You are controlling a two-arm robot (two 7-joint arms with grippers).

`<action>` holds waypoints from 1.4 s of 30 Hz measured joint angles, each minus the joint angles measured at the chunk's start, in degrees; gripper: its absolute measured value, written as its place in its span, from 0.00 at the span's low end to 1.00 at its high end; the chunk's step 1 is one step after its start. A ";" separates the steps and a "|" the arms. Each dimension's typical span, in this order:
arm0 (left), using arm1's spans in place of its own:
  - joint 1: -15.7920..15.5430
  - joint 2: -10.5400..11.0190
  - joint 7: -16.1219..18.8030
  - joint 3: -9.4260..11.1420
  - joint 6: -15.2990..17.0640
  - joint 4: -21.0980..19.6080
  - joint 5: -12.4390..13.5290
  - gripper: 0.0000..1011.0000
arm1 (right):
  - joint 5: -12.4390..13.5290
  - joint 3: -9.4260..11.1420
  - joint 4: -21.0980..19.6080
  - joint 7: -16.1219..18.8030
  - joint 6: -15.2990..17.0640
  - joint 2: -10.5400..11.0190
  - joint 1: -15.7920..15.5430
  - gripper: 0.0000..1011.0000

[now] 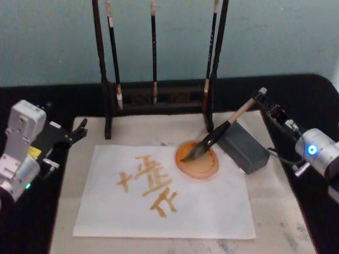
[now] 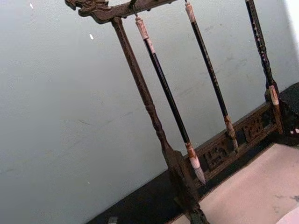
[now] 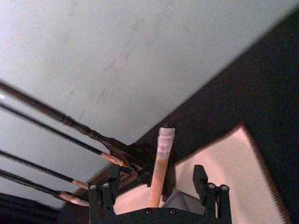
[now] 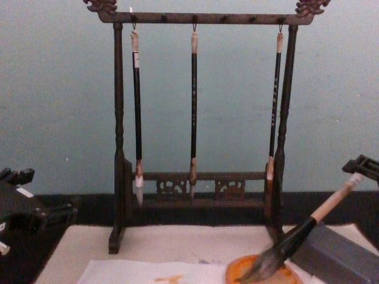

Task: Pick up the brush from the inkstone, write on the paper, then place the brush back to its original position.

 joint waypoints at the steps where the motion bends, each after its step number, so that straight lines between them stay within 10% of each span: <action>1: 0.00 0.00 0.00 0.00 0.00 0.00 0.00 1.00 | -3.10 -0.33 -1.82 -0.71 -2.44 0.57 -1.07 0.99; 6: 0.00 0.00 0.00 0.01 0.00 0.00 0.00 1.00 | -15.19 -1.86 -6.87 -3.62 -10.95 2.03 -4.38 0.99; 13: 0.00 0.00 0.00 0.00 0.00 0.00 0.00 1.00 | -40.16 -6.18 -9.84 -12.14 -24.39 2.61 -7.08 0.99; 20: 0.00 0.00 0.00 0.00 0.00 0.00 0.00 1.00 | -50.77 -8.08 -8.97 -16.57 -25.98 2.26 -7.01 0.99; 28: 0.01 0.00 0.00 0.00 0.00 0.00 0.00 1.00 | -55.99 -8.86 -9.26 -18.33 -22.96 3.42 -7.11 0.99; 42: 0.00 0.00 0.00 0.00 0.00 0.00 0.00 1.00 | -54.76 -8.21 -9.55 -13.99 -21.04 3.81 -9.29 0.99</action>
